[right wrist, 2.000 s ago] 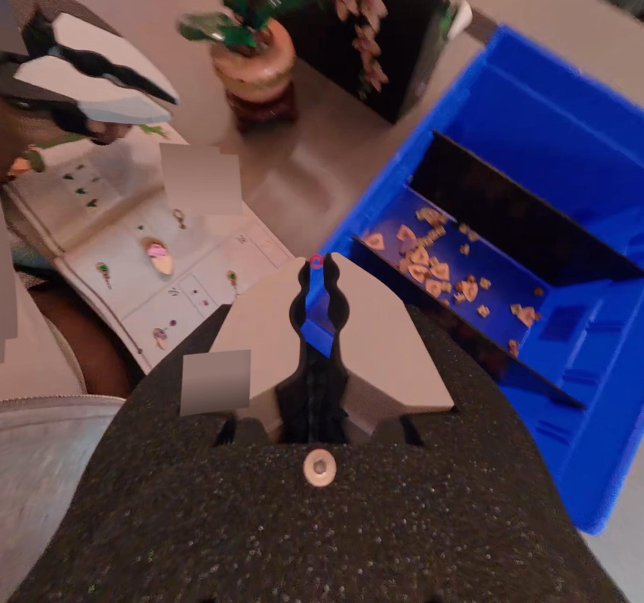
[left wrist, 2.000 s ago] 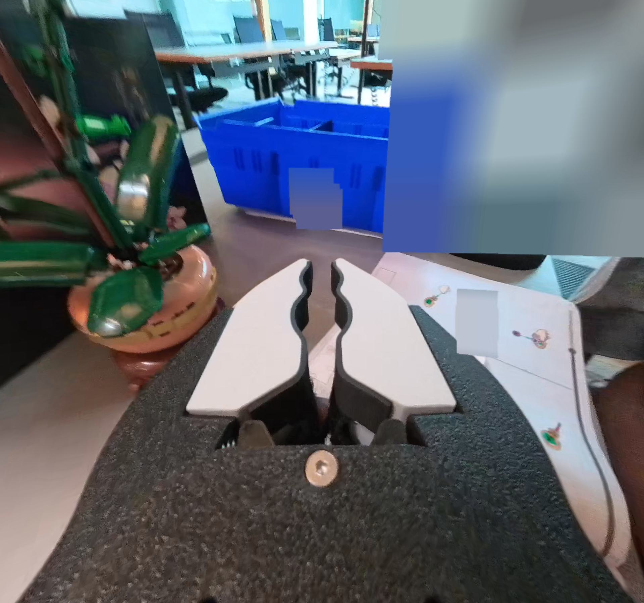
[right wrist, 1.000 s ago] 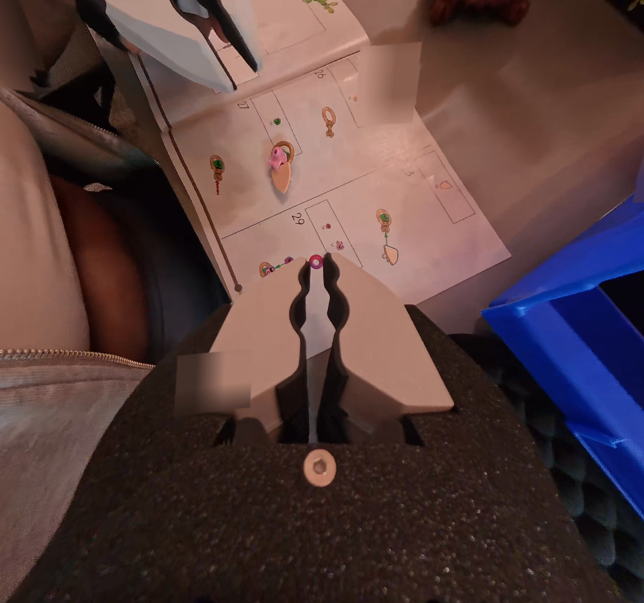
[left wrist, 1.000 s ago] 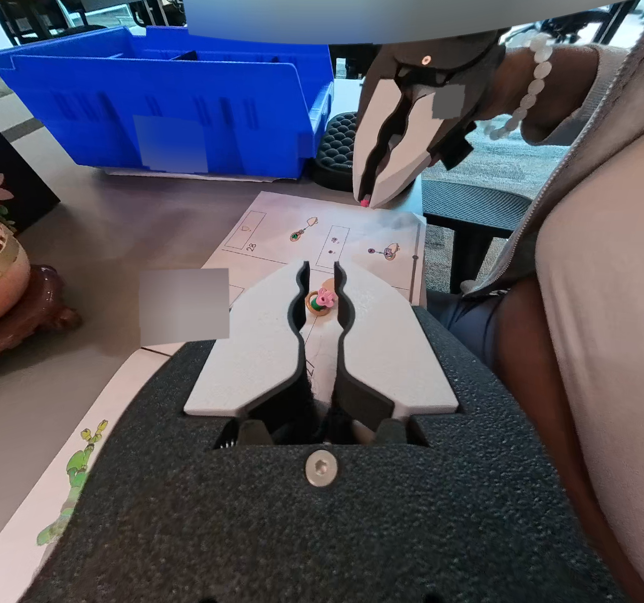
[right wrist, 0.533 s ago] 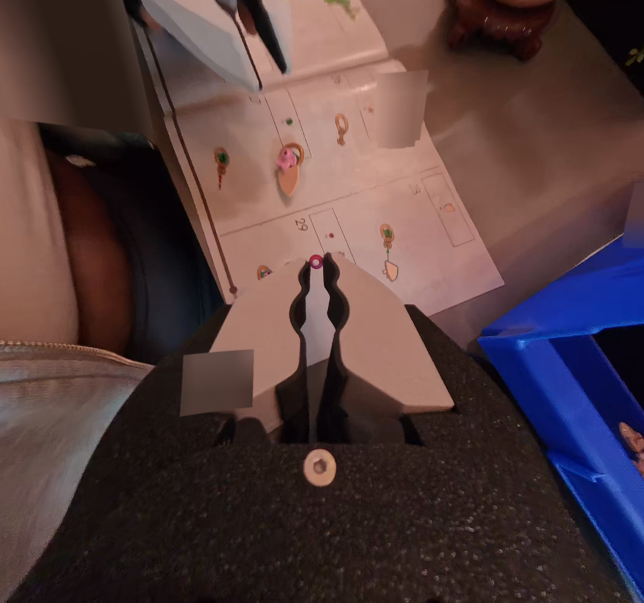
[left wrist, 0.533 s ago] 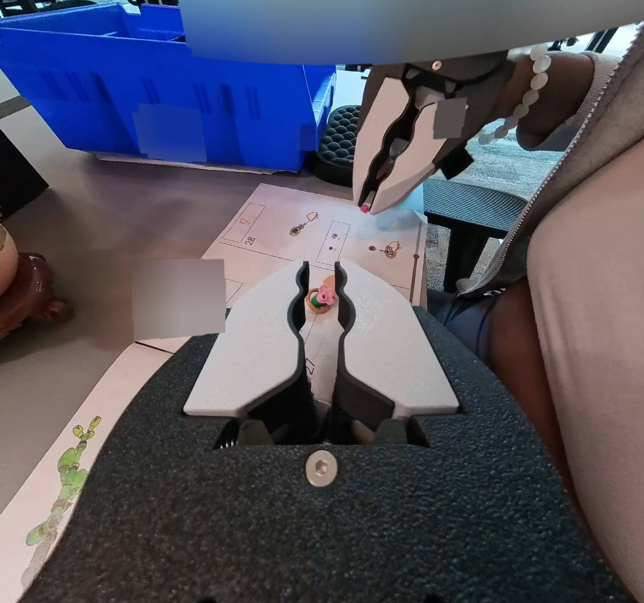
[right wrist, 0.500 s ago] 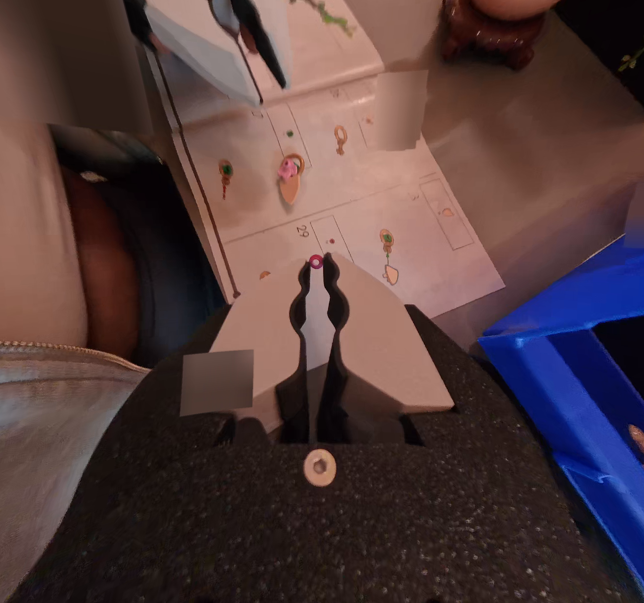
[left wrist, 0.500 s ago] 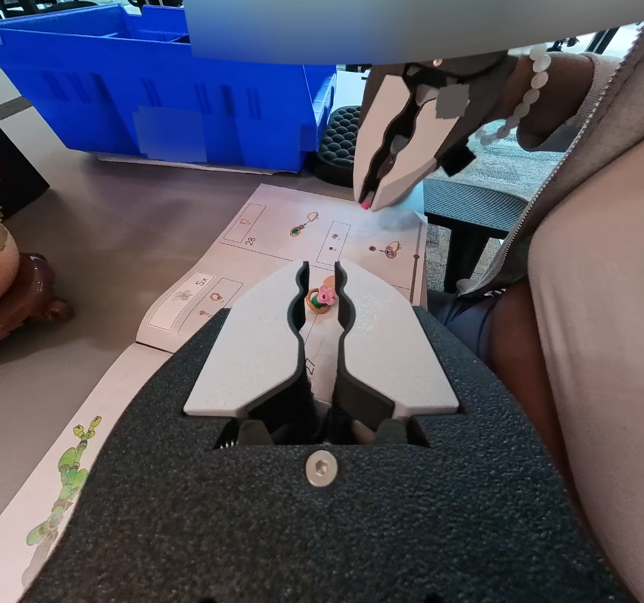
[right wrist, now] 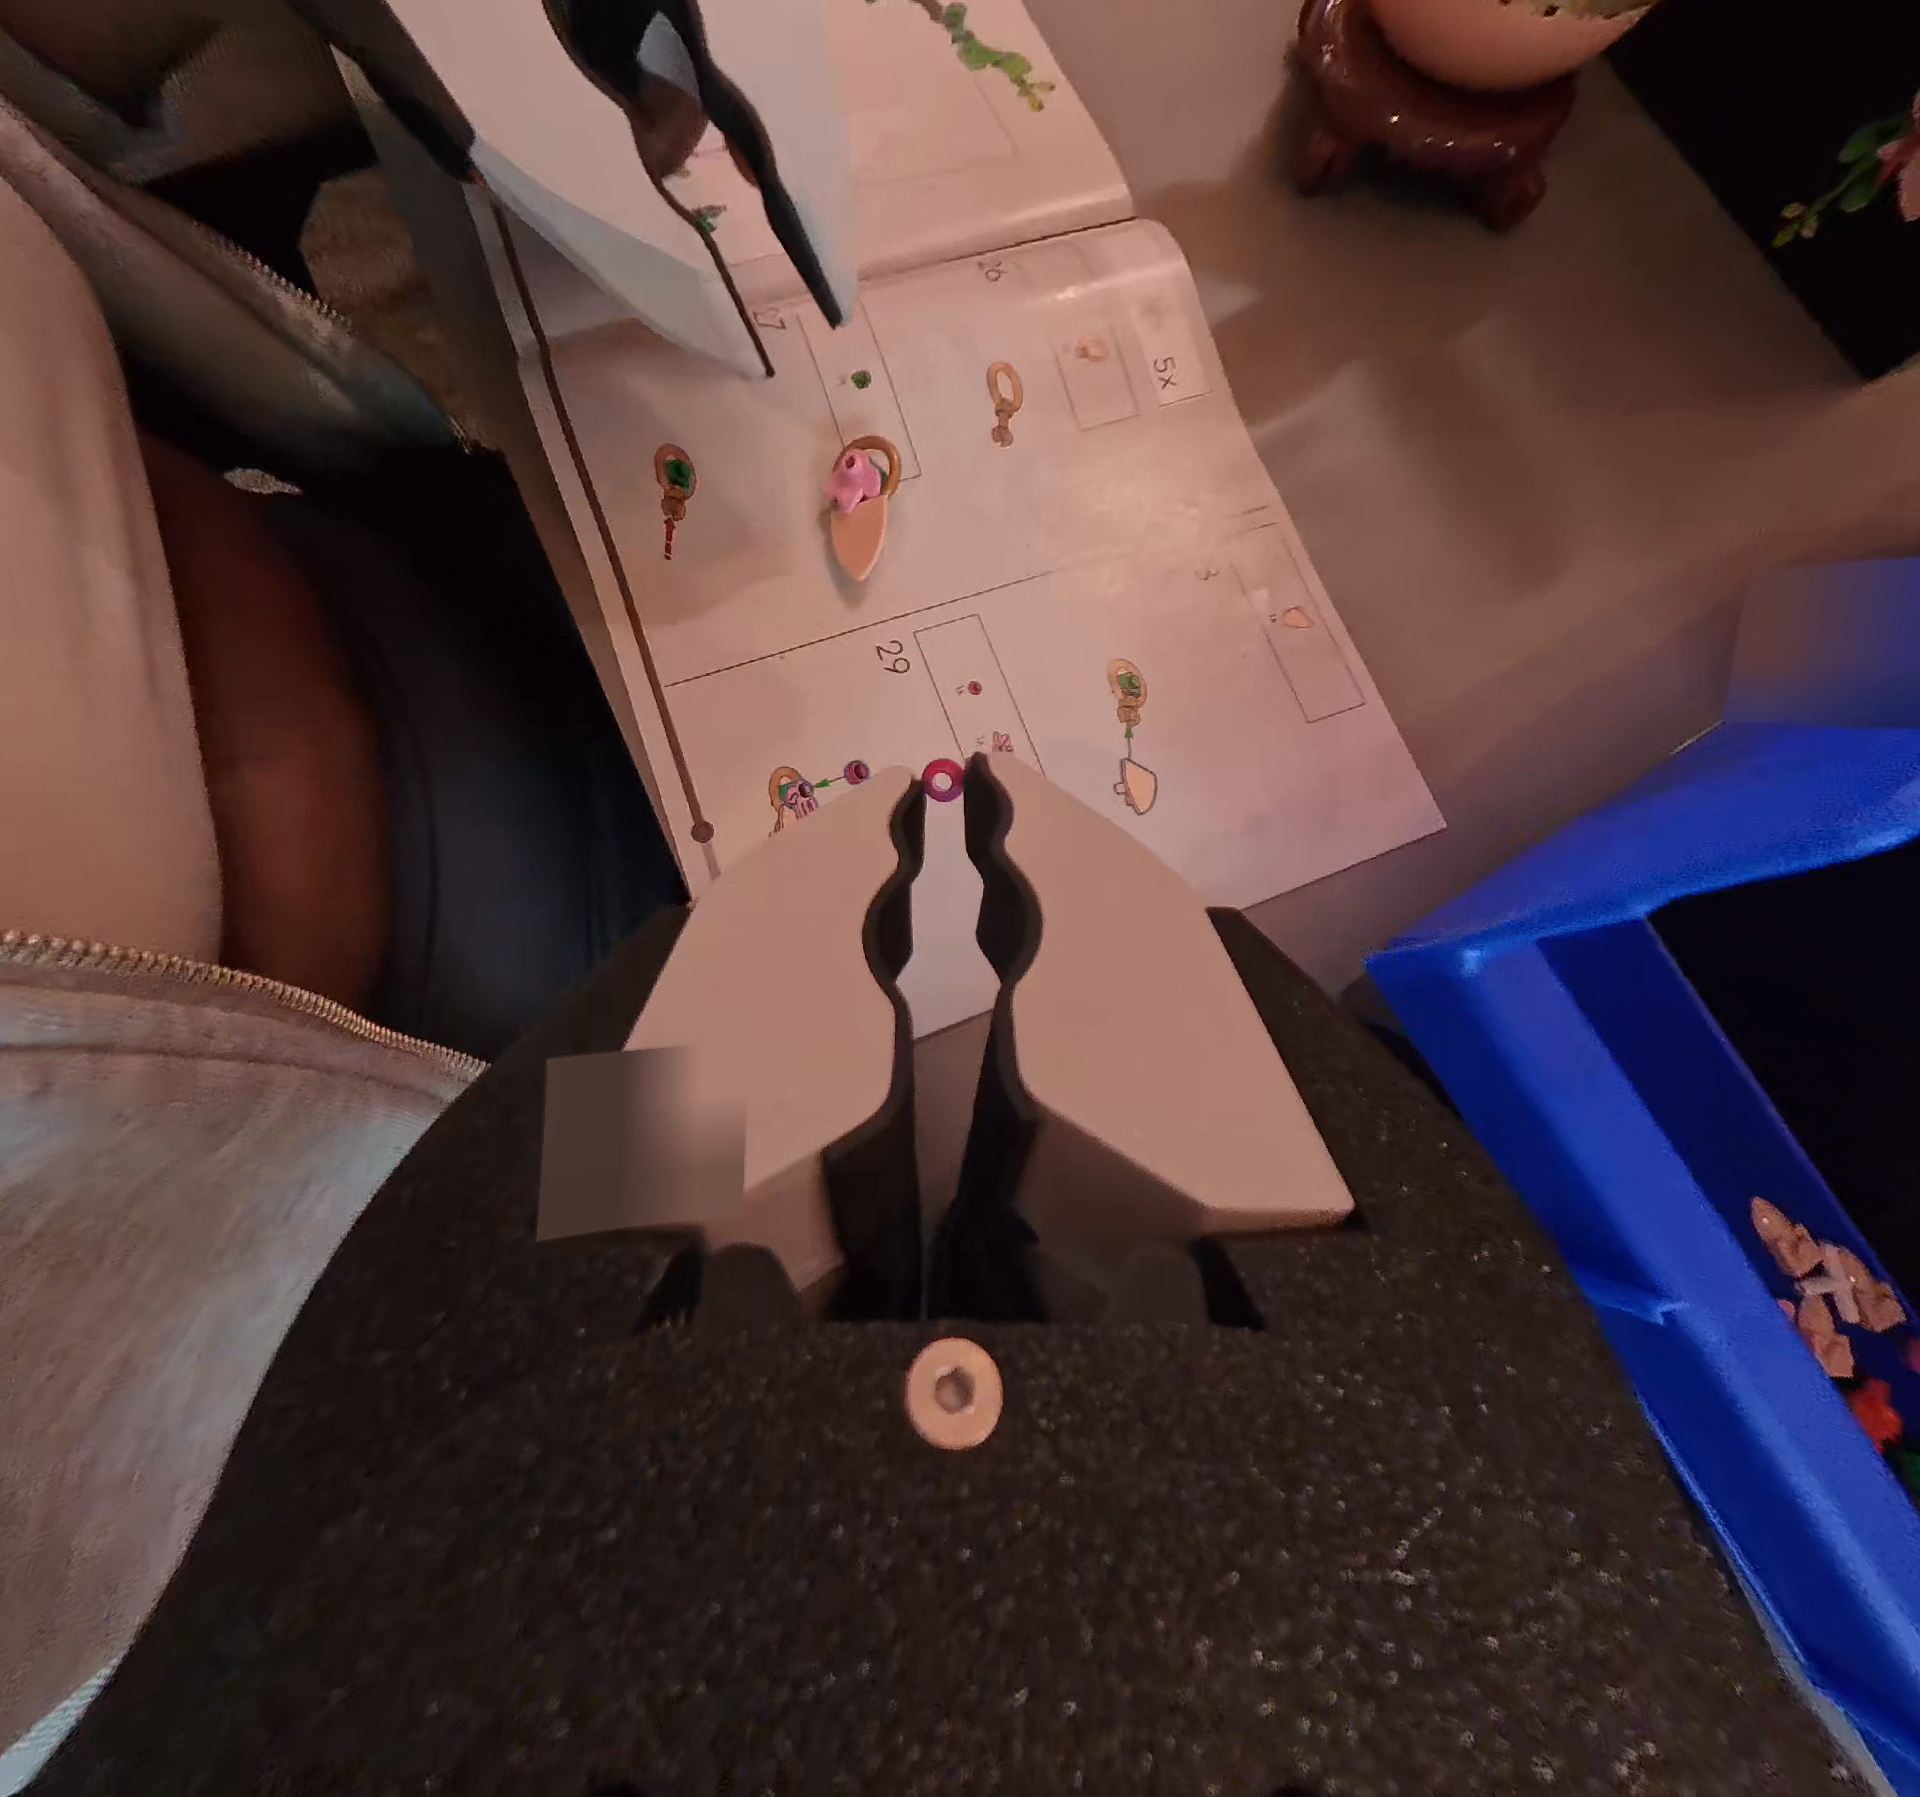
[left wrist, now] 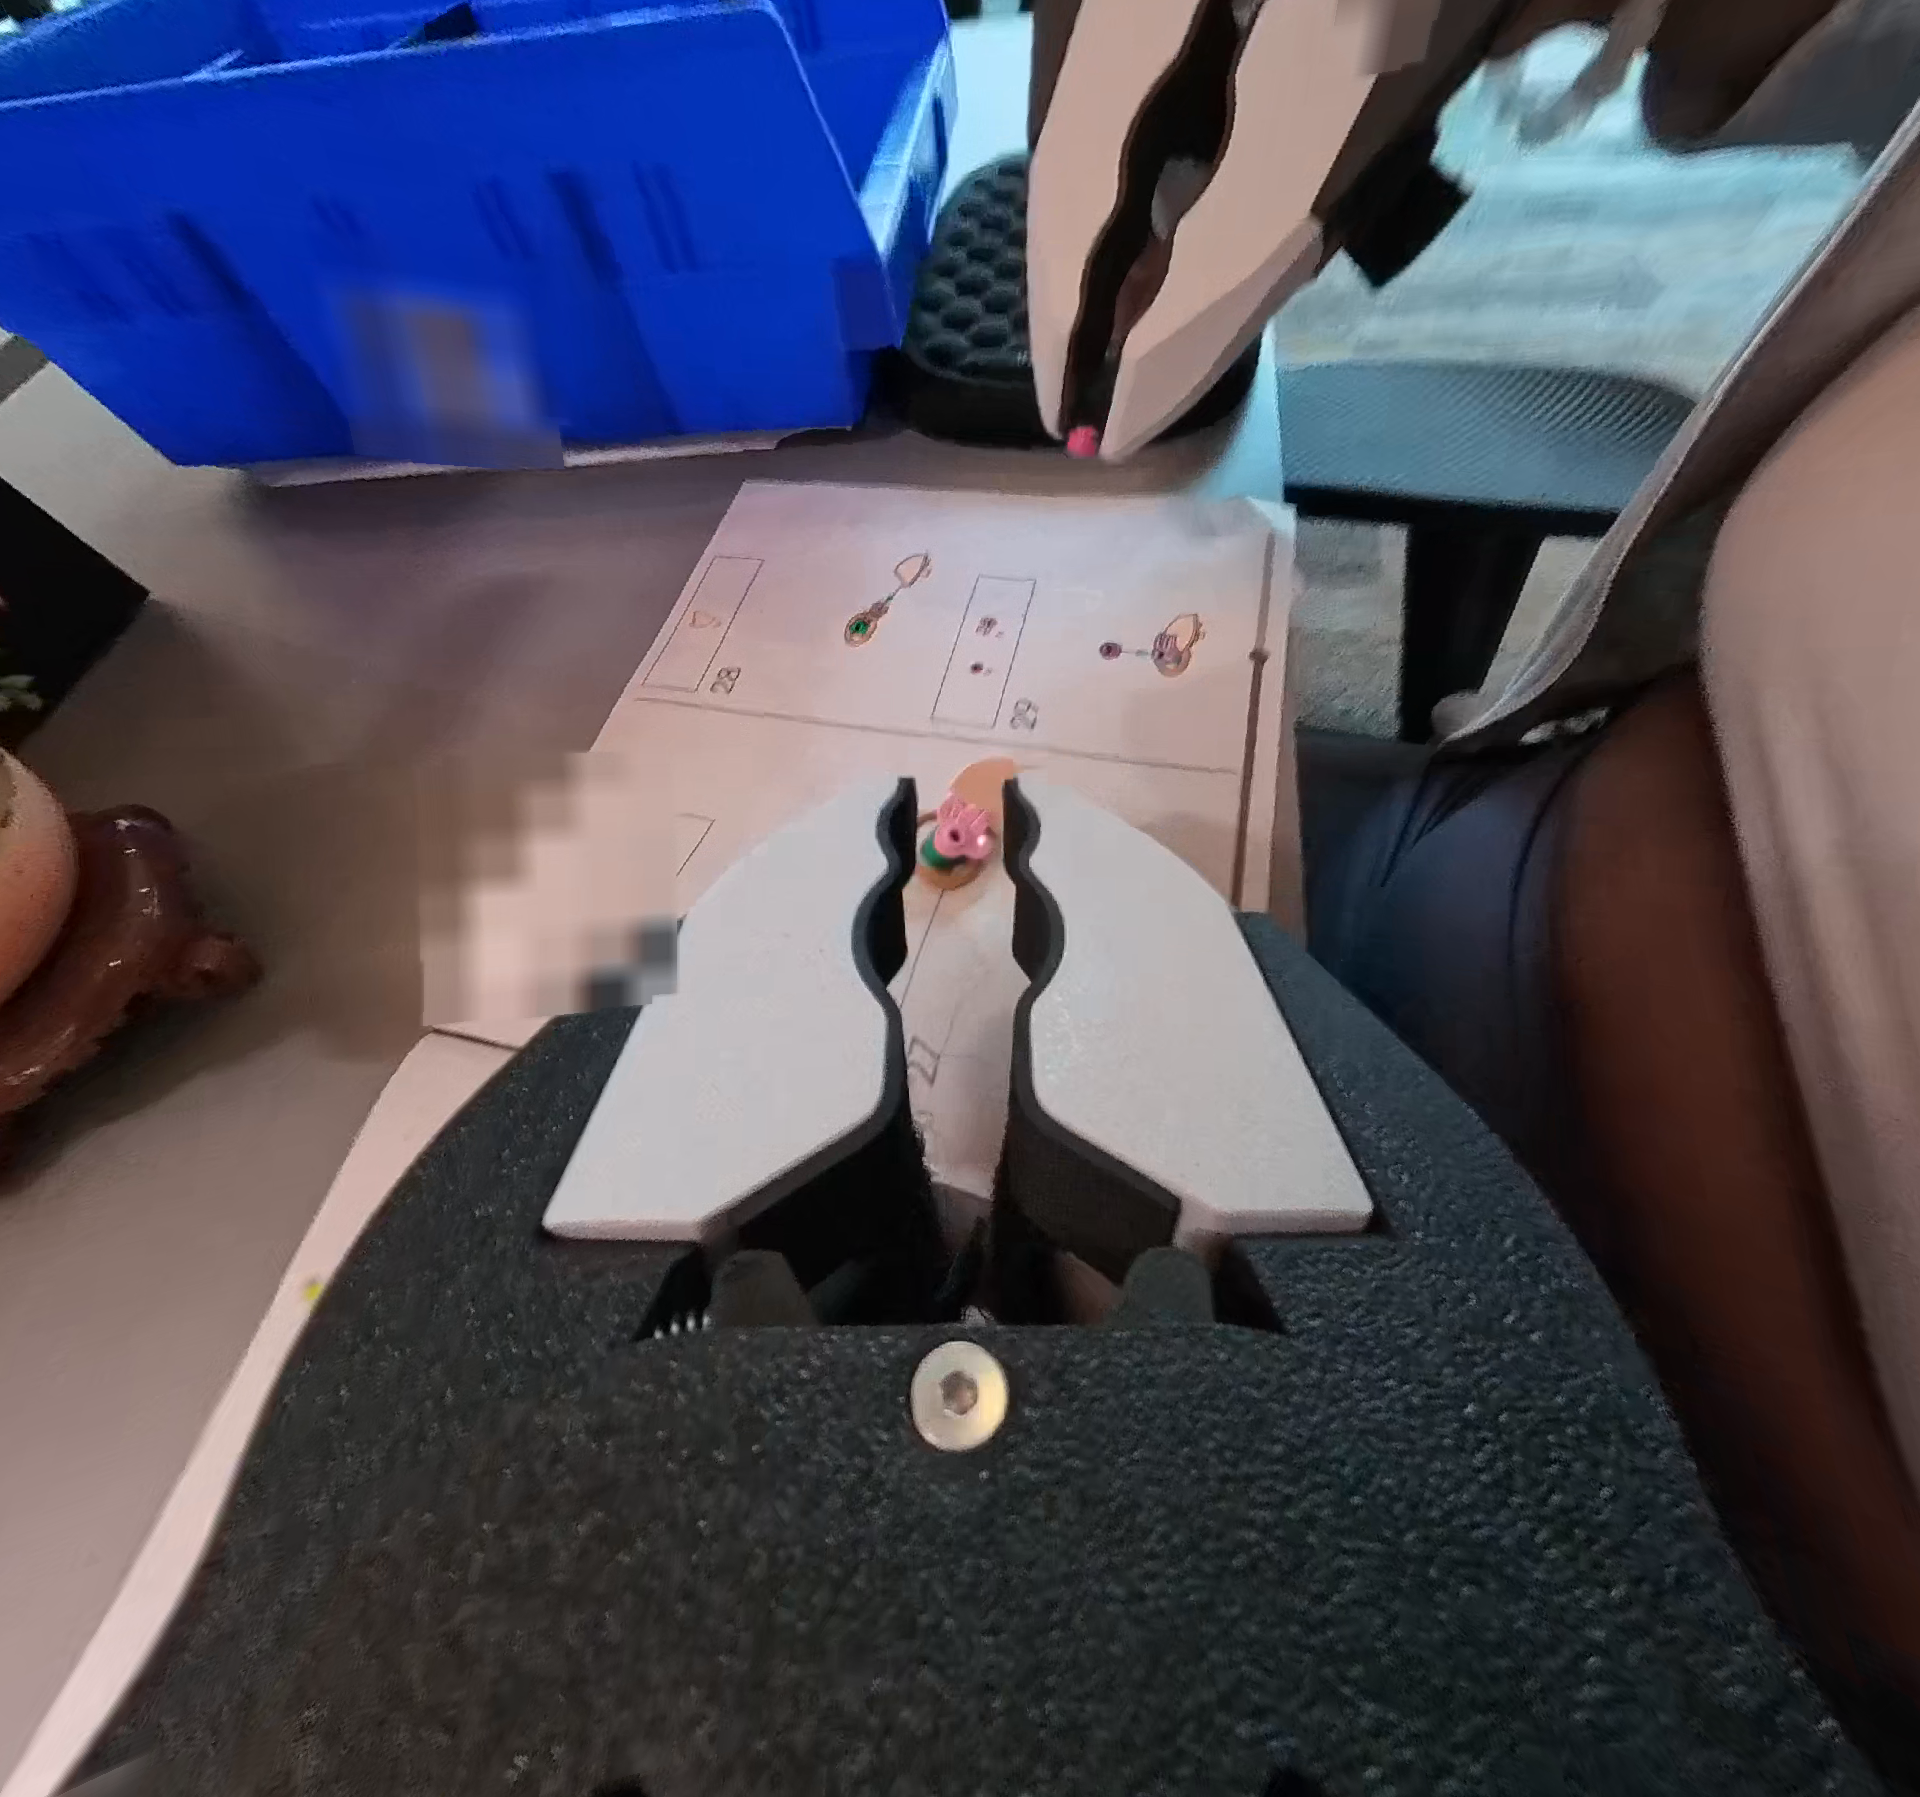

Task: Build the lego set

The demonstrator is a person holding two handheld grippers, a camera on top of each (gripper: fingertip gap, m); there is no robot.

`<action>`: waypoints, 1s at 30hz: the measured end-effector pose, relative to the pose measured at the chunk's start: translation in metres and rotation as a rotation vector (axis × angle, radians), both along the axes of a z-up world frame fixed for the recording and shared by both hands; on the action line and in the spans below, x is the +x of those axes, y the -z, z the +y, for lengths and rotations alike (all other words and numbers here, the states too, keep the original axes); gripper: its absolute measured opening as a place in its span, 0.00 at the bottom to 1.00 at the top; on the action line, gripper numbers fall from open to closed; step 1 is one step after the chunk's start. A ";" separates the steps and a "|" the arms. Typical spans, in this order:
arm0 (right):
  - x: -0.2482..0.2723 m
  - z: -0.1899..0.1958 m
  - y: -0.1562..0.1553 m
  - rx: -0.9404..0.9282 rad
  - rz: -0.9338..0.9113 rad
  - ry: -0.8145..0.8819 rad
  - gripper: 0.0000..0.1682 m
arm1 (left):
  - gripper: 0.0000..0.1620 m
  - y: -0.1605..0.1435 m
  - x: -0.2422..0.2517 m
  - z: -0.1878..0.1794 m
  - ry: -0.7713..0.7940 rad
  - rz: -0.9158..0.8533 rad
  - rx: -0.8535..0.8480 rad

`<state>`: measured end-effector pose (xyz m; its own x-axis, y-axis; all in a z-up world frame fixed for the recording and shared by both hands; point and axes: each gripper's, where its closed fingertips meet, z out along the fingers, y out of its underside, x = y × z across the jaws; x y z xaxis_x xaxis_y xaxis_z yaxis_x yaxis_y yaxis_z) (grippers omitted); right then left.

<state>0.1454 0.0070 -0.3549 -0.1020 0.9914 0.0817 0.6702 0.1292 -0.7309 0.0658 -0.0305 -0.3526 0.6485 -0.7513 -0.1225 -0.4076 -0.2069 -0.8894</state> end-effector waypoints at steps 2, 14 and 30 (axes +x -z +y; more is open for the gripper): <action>-0.006 -0.005 0.001 -0.013 -0.008 -0.020 0.05 | 0.09 0.005 -0.005 0.000 -0.001 0.087 -0.020; -0.072 -0.038 0.009 -0.088 -0.055 -0.150 0.04 | 0.07 0.025 -0.018 0.012 0.185 0.304 -0.084; -0.083 -0.018 0.029 0.027 -0.164 -0.119 0.04 | 0.07 0.041 -0.005 0.011 0.442 0.259 -0.168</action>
<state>0.0628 -0.0108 -0.3841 -0.2329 0.9691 0.0810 0.7587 0.2331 -0.6083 0.0608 -0.0200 -0.3936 0.2301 -0.9689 -0.0907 -0.6897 -0.0966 -0.7176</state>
